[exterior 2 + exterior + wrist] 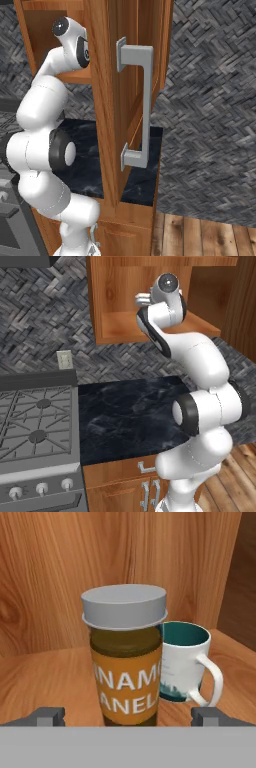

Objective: Take the cinnamon bottle from the cabinet and place it on the dining table, next to the plate with the cupcake. Then take the chocolate from the dining counter and place it on the cupcake plate.

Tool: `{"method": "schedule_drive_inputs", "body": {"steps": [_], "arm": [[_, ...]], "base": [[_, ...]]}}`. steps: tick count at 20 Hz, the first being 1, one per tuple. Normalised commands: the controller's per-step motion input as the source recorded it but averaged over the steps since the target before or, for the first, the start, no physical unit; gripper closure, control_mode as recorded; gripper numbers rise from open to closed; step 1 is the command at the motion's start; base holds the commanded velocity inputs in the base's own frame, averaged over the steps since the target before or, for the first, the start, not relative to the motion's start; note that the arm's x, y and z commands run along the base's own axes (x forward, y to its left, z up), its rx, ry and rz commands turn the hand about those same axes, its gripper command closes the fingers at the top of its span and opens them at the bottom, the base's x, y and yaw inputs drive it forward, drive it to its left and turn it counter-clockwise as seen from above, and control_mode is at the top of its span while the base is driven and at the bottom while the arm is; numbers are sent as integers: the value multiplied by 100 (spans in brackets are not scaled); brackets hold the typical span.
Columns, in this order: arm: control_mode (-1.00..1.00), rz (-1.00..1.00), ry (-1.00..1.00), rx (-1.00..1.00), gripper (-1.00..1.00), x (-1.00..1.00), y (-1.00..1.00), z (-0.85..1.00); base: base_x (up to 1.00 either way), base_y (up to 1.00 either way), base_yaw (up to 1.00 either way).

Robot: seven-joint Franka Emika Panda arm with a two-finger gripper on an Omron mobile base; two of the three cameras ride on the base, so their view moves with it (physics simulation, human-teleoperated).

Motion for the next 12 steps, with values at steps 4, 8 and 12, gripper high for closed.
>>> {"method": "schedule_drive_inputs", "body": {"steps": [4, 8, 12], "arm": [[-100, 0, 0, 1, -100, 24, 0, 0], [-100, 0, 0, 0, -100, 19, 0, 0], [-100, 0, 0, 0, -100, 15, -1, -1]], "base": [[0, 0, 0], [0, 0, 0], [0, 0, 0]]}}
